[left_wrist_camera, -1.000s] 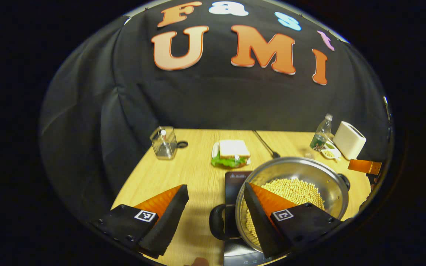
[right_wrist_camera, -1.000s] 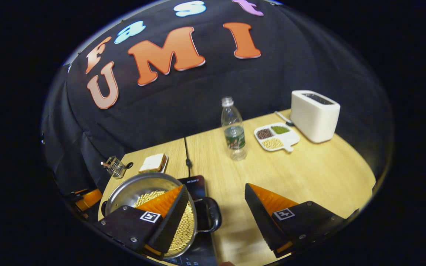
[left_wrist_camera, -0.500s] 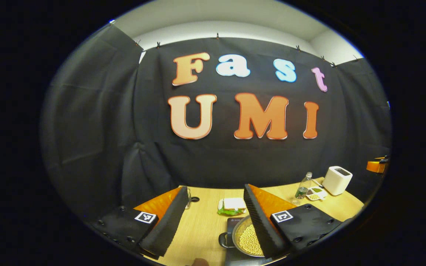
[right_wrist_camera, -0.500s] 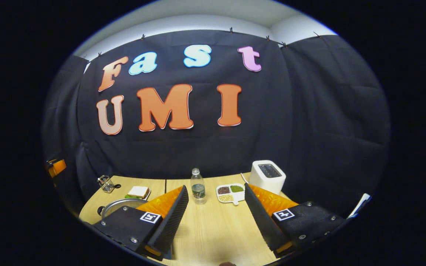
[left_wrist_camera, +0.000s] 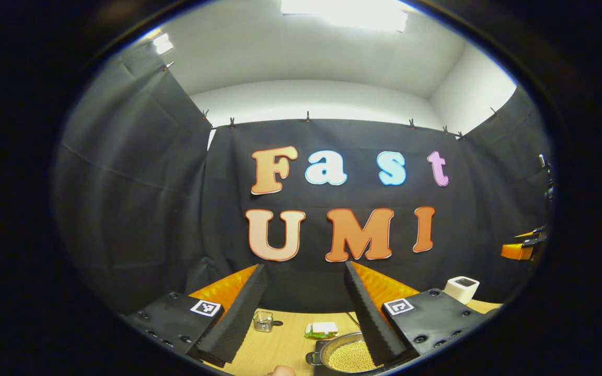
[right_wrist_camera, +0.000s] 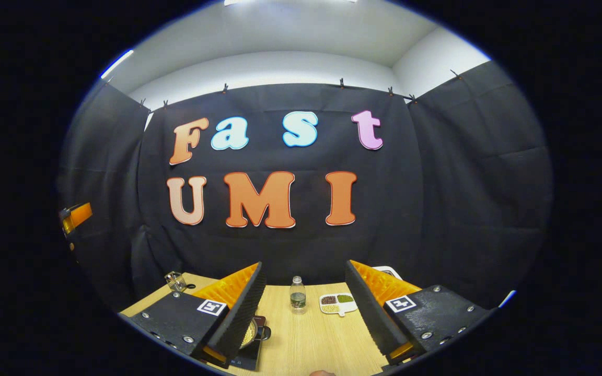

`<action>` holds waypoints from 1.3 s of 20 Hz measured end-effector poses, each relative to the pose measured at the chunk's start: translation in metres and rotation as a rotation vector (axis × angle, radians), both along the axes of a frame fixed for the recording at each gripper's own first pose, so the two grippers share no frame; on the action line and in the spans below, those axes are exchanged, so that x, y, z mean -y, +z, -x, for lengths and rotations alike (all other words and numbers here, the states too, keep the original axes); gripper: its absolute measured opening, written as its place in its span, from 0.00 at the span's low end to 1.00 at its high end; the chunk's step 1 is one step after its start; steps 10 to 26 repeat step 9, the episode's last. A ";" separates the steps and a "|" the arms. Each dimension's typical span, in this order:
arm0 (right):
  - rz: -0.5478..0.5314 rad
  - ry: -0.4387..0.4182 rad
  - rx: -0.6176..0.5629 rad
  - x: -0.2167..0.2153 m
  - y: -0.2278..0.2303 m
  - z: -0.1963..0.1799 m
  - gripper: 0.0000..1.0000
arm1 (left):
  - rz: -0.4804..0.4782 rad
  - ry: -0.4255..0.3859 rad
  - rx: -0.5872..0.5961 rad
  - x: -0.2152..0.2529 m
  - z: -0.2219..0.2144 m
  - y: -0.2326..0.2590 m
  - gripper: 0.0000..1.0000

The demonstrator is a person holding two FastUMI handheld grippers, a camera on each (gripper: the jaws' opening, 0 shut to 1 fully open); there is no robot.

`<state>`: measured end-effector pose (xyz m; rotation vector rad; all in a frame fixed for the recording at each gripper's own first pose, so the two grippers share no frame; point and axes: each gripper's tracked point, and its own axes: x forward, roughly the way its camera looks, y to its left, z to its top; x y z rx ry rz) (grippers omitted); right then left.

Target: First push the handle of the pot to place it horizontally, then grasp the pot with both hands and set it on the induction cooktop.

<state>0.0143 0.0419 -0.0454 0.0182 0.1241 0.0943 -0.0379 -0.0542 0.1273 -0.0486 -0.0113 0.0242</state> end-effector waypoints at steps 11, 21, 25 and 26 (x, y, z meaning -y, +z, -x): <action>-0.014 -0.059 0.054 0.024 0.019 0.009 0.95 | 0.053 -0.001 -0.032 -0.003 0.007 -0.007 0.97; -0.014 -0.059 0.054 0.024 0.019 0.009 0.95 | 0.053 -0.001 -0.032 -0.003 0.007 -0.007 0.97; -0.014 -0.059 0.054 0.024 0.019 0.009 0.95 | 0.053 -0.001 -0.032 -0.003 0.007 -0.007 0.97; -0.014 -0.059 0.054 0.024 0.019 0.009 0.95 | 0.053 -0.001 -0.032 -0.003 0.007 -0.007 0.97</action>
